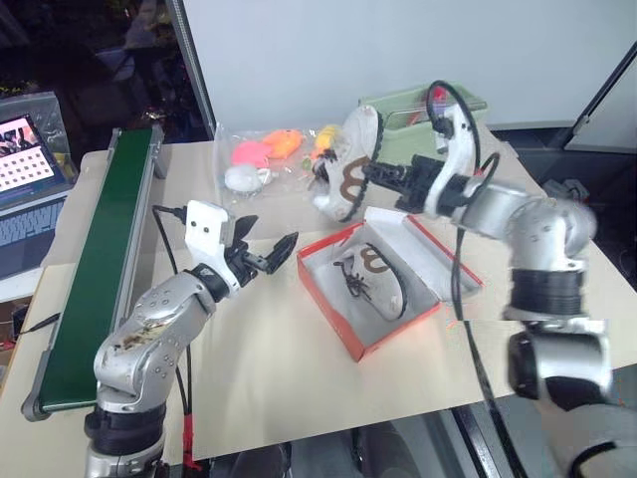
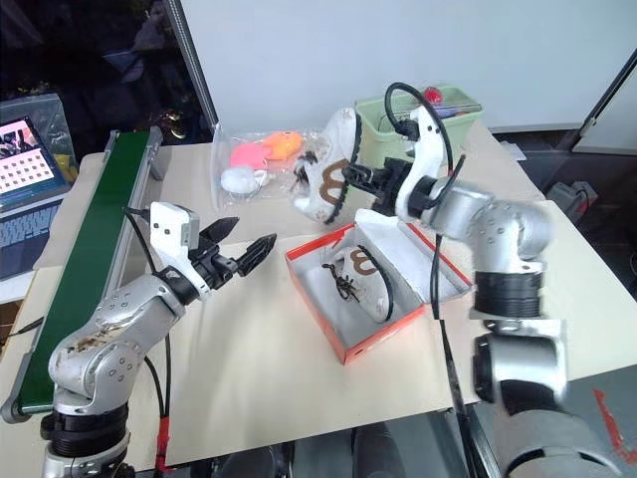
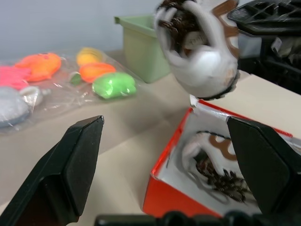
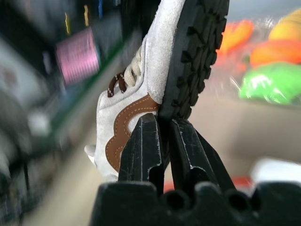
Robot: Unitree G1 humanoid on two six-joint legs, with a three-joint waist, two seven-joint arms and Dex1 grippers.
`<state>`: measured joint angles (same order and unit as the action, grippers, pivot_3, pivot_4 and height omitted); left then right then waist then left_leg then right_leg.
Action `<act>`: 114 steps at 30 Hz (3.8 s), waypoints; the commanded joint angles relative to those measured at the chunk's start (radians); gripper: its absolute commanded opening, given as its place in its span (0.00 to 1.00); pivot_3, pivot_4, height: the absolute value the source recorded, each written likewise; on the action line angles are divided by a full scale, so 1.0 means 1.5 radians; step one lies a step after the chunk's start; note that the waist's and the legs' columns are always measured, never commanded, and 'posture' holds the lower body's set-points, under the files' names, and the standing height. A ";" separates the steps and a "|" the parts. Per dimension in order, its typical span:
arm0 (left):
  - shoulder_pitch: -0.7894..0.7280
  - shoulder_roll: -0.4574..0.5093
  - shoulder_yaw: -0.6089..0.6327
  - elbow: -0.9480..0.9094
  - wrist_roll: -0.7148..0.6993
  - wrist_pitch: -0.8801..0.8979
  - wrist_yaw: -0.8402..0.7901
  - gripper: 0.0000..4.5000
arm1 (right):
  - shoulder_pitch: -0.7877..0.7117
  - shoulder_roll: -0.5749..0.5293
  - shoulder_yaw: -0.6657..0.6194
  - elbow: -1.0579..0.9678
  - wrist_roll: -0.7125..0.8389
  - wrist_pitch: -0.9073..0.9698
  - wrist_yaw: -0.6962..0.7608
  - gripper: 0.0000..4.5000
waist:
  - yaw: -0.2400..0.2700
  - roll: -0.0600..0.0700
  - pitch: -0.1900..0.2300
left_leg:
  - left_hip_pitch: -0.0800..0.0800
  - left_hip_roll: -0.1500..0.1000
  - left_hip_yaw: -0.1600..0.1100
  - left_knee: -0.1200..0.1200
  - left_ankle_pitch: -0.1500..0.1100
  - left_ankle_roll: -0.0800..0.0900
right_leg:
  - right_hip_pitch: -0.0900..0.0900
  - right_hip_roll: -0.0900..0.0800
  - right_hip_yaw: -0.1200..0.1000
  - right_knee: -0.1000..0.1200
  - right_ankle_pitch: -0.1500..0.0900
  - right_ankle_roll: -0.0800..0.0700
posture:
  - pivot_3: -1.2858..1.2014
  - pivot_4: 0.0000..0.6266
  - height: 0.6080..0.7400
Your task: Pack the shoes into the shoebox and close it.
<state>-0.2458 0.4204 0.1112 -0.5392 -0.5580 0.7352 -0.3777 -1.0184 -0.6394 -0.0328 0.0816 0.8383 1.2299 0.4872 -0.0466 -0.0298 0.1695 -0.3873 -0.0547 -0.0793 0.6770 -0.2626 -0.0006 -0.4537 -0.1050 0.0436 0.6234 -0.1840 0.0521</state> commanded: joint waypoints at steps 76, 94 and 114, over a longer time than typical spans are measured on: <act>0.050 0.085 -0.083 -0.043 0.018 -0.090 -0.144 1.00 | -0.023 -0.009 0.006 -0.086 -0.257 0.107 0.330 0.63 | 0.022 0.000 0.000 | -0.001 0.000 0.000 0.002 0.000 0.000 | 0.000 -0.001 -0.001 -0.004 0.001 -0.001 | 0.52 0.24 1.00; -0.003 0.088 -0.127 0.055 0.057 -0.166 -0.245 1.00 | 0.723 0.014 -0.333 -0.478 -0.204 -0.046 0.198 0.02 | 0.017 0.002 -0.001 | 0.016 0.001 0.002 0.002 -0.003 0.004 | 0.022 0.000 0.000 -0.009 -0.004 0.007 | 0.52 0.24 1.00; -0.030 0.095 -0.118 0.063 0.050 -0.140 -0.254 1.00 | 0.574 0.250 -0.312 -0.062 -0.265 -0.336 -0.114 0.02 | 0.017 0.003 -0.002 | 0.018 0.000 0.002 0.001 -0.003 0.004 | 0.022 0.000 0.001 -0.009 -0.002 0.003 | 0.52 0.24 1.00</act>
<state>-0.2722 0.5576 -0.0876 -0.4220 -0.4747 0.5297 -0.7562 -0.1168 -0.2843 -0.4339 -0.0263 0.3637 0.7475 0.3458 -0.0218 -0.0257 0.1671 -0.3604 -0.0537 -0.0766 0.6786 -0.2666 0.0057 -0.4211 -0.1055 0.0457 0.6105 -0.1864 0.0559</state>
